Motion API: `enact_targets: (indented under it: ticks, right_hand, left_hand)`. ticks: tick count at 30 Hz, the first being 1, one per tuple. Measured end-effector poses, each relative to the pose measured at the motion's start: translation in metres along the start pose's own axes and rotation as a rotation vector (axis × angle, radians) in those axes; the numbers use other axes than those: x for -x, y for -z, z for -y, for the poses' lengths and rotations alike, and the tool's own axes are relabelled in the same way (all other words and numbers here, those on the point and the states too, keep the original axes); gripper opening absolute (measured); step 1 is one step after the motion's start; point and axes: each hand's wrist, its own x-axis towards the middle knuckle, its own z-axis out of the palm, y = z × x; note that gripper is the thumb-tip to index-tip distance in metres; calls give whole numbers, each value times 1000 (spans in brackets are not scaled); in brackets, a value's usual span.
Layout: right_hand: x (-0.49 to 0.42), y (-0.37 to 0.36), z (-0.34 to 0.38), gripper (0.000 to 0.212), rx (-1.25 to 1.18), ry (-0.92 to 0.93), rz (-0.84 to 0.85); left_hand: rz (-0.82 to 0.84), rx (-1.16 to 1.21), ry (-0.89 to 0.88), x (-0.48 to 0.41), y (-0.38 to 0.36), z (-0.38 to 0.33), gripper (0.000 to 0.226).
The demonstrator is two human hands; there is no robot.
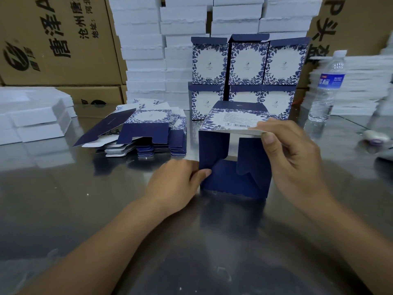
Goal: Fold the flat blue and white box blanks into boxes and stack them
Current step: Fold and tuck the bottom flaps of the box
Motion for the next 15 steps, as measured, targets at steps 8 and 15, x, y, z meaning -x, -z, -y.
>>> enact_targets:
  ticks: [8,15]
  right_hand:
    - [-1,1,2,21,-1,-7,31]
    - [0,1,-2,16,1,-23,18]
  left_hand:
    - [73,-53,42,1,-1,2,36]
    - [68,-62,13,1,-1,2,37]
